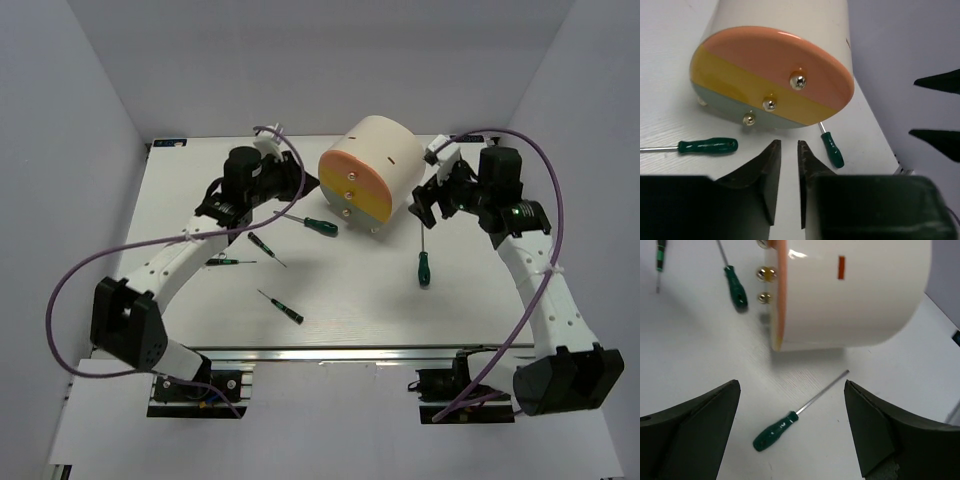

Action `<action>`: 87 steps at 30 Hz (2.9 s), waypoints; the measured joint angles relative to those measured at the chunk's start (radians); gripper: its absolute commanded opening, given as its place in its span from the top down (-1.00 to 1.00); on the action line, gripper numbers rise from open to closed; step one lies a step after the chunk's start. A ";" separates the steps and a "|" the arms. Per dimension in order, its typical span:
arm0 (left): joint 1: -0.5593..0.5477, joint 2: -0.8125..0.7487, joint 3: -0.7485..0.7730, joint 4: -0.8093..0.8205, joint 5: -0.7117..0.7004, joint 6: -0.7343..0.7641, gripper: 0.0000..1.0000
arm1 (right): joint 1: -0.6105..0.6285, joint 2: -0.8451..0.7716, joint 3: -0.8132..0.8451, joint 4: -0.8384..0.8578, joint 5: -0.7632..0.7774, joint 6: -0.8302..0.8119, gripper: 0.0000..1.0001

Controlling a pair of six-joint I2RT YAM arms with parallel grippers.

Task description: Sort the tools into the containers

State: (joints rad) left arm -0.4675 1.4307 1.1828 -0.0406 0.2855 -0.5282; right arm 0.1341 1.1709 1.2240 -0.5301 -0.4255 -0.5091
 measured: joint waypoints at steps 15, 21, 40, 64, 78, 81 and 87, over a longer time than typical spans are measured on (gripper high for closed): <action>-0.051 0.337 0.281 -0.008 0.063 0.034 -0.24 | 0.100 0.332 0.391 0.001 -0.044 0.333 0.09; -0.079 0.375 0.315 -0.004 0.062 0.031 -0.24 | 0.162 0.369 0.398 0.010 -0.030 0.399 -0.01; -0.098 0.476 0.413 -0.020 0.007 0.030 0.01 | 0.168 0.441 0.444 0.039 0.005 0.450 -0.02; -0.098 0.385 0.303 -0.023 0.006 0.046 0.55 | 0.167 0.442 0.429 0.050 0.080 0.442 -0.03; -0.098 0.208 0.115 -0.038 -0.012 0.058 -0.18 | 0.162 0.457 0.414 0.059 0.109 0.419 -0.13; -0.098 0.208 0.115 -0.036 -0.016 0.060 -0.41 | 0.161 0.457 0.414 0.061 0.108 0.408 -0.27; -0.098 0.207 0.115 -0.041 -0.021 0.061 -0.46 | 0.161 0.447 0.409 0.060 0.082 0.370 -0.39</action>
State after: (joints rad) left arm -0.5652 1.6379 1.2980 -0.0814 0.2649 -0.4667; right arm 0.2951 1.6176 1.6325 -0.4702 -0.3431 -0.1394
